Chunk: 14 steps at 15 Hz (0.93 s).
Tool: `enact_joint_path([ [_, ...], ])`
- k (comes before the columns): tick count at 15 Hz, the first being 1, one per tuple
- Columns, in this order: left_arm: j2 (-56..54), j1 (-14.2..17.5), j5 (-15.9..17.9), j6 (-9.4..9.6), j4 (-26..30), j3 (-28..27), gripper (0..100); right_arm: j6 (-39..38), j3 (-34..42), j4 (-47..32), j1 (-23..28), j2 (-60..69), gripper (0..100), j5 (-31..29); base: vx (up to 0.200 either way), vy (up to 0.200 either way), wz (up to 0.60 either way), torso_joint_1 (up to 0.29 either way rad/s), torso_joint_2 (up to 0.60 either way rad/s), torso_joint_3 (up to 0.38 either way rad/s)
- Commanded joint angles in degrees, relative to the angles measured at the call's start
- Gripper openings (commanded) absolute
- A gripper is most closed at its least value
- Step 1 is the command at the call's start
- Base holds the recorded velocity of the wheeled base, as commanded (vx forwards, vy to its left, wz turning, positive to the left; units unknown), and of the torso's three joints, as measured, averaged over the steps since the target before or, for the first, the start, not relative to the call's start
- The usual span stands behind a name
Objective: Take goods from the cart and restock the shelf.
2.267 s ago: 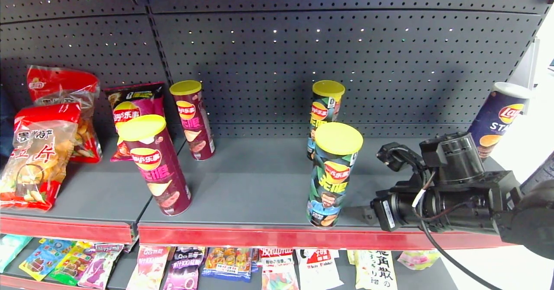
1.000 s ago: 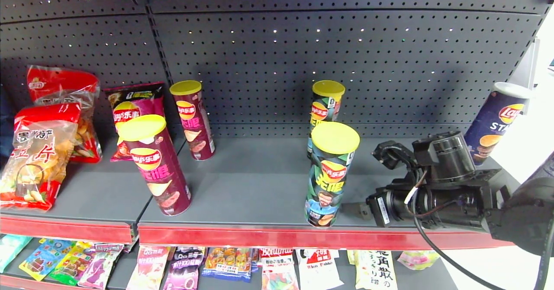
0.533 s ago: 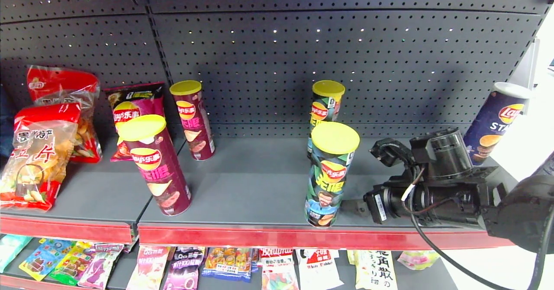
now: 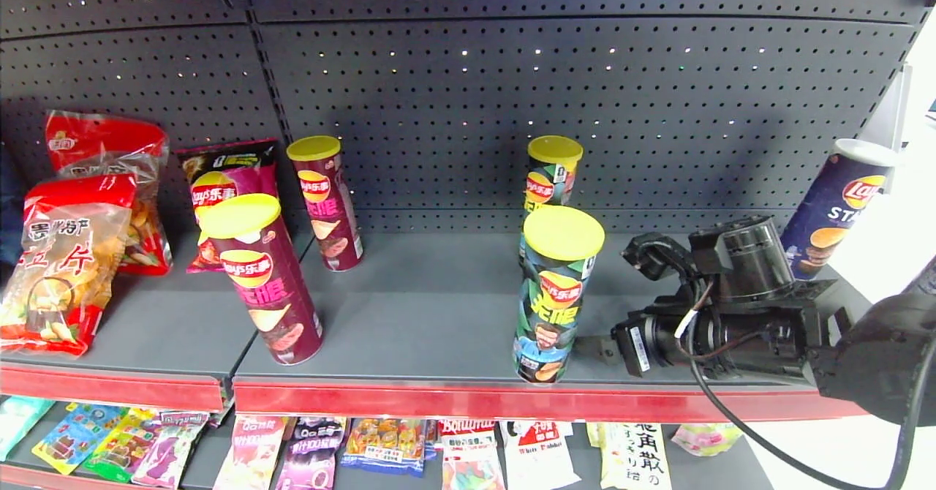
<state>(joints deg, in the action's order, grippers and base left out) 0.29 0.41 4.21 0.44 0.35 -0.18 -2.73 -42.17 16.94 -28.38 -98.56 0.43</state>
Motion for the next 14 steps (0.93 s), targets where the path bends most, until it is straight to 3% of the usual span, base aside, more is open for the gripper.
enact_joint_path([
  [1,0.1,0.0,0.0,0.00,0.0,0.0,100,0.0,0.0,0.0,0.0,-0.3,100,0.0,0.000,0.000,0.00,0.000,0.00,0.000],
  [8,0.1,0.0,0.0,0.00,0.0,0.0,100,0.1,1.6,0.5,0.5,0.7,100,0.0,0.000,0.000,0.00,0.000,0.00,0.000],
  [14,0.0,0.0,0.0,0.00,0.0,0.0,100,1.7,13.6,0.3,1.4,21.2,100,0.5,0.000,0.000,0.00,0.000,0.00,0.000],
])
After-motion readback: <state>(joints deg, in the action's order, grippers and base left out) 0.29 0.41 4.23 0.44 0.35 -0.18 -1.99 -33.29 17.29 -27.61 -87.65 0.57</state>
